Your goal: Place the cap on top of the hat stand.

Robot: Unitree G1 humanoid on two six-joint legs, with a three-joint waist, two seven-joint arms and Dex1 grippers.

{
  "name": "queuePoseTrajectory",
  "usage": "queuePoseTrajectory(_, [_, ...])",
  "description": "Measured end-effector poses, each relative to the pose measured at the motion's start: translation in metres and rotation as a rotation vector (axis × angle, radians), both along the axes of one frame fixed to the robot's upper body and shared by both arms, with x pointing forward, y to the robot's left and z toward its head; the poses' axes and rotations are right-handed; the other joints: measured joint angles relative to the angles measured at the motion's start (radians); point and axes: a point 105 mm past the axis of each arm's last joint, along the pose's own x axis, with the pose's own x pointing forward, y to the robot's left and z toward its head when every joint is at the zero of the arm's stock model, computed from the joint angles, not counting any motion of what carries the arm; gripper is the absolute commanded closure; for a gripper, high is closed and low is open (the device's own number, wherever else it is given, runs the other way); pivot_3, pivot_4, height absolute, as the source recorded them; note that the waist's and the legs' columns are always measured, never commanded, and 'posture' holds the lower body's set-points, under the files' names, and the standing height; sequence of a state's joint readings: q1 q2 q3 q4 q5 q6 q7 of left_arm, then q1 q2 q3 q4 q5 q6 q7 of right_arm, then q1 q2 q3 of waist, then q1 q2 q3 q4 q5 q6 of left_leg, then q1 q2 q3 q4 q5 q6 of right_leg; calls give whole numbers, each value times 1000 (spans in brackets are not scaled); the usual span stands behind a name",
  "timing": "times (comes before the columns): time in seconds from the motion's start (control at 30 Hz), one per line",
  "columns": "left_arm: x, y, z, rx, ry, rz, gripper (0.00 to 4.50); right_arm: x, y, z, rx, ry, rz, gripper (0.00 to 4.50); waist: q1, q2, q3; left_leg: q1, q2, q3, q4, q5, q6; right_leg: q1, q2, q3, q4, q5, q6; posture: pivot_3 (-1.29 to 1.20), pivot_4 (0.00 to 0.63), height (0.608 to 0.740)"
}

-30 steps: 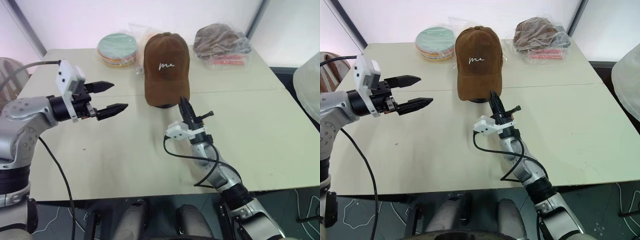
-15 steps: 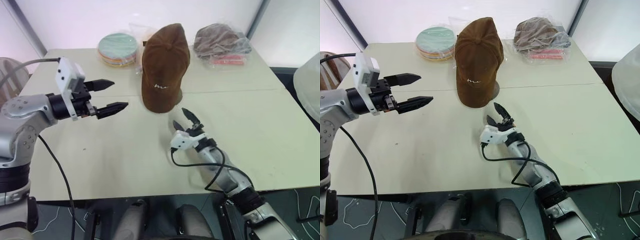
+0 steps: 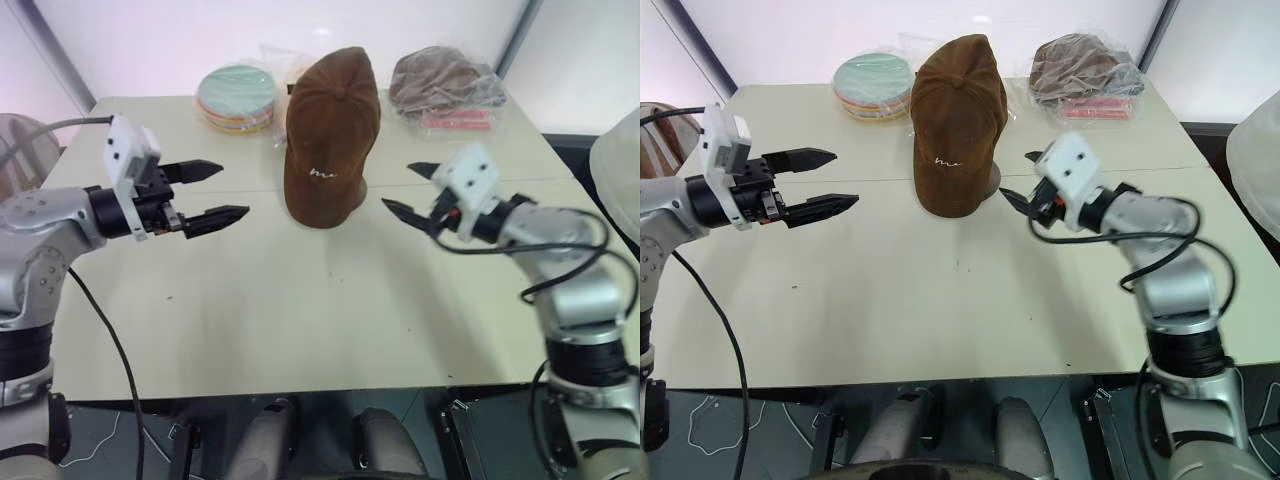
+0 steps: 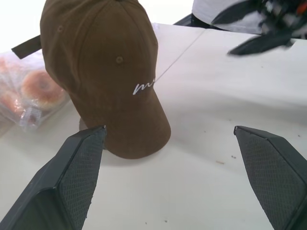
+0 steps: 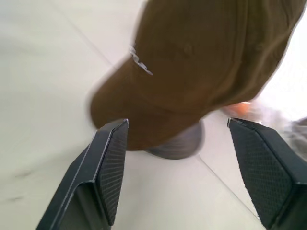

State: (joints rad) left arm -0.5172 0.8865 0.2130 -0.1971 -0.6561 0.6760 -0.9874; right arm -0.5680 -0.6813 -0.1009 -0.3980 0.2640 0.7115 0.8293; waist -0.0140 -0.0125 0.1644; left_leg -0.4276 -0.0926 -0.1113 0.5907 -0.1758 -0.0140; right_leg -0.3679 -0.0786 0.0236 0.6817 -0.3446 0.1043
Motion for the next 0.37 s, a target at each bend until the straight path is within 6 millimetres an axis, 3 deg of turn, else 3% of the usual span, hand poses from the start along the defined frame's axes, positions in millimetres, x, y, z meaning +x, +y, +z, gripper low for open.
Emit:
queuePoseTrajectory(0.13, [0,0,6,8,-23,-23,0,-17,-8,26,32,67,89,1132,1,0,1,-1,0,0,0,-1,1,0,-1,0,-1,0,0,0,150,740])
queuePoseTrajectory(0.37, [0,-2,8,15,-29,-54,0,-30,-24,45,41,114,119,1132,0,-1,1,-6,0,1,1,-1,1,-5,-1,0,-2,0,0,0,150,740])
